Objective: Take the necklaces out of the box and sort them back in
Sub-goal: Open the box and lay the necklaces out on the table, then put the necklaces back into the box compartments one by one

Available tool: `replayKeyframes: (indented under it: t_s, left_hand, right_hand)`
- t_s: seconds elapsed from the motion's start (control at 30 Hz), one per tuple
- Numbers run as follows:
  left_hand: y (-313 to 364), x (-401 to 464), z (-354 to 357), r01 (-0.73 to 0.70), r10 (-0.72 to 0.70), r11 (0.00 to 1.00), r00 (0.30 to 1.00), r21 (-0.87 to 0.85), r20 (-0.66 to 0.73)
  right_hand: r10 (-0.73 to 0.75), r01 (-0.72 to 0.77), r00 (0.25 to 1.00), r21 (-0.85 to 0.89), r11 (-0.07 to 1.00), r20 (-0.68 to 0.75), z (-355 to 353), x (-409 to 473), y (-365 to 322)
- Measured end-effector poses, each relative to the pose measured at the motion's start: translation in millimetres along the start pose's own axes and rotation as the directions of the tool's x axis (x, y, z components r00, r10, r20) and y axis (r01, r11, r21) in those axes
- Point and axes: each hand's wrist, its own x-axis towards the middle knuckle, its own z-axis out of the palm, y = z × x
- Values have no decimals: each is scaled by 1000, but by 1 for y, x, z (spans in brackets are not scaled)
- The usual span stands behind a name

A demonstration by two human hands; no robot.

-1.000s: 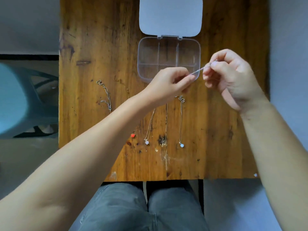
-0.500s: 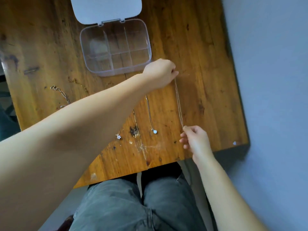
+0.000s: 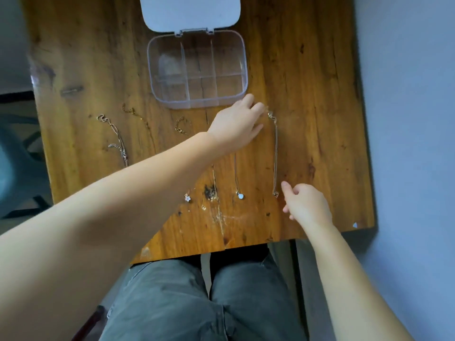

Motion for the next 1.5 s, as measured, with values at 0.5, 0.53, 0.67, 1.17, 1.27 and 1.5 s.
replayKeyframes:
  t_s: [0.5, 0.53, 0.67, 1.17, 1.27, 1.5]
  left_hand:
    - [-100, -254, 16, 814, -831, 555, 533, -171, -157]
    - [-99, -256, 19, 806, -818, 574, 555, -146, -152]
    - [-99, -259, 22, 736, -755, 653, 617, -179, -221]
    - [-109, -251, 0, 615, -685, 711, 716, -341, -137]
    - [-115, -242, -4, 644, -684, 722, 720, -254, -117]
    - [-106, -245, 10, 704, -711, 703, 701, -98, -64]
  right_hand:
    - [-855, 905, 382, -329, 269, 352, 89, -20, -265]
    - [-854, 911, 336, -367, 188, 396, 98, -19, -272]
    - [-845, 892, 191, -447, -63, 500, 118, -16, -279]
    - [-882, 976, 216, -111, 186, 418, 116, -24, -260]
    - [-884, 980, 199, -112, 167, 422, 114, -25, -256]
    - [-879, 929, 201, -368, 31, 433, 123, -9, -249]
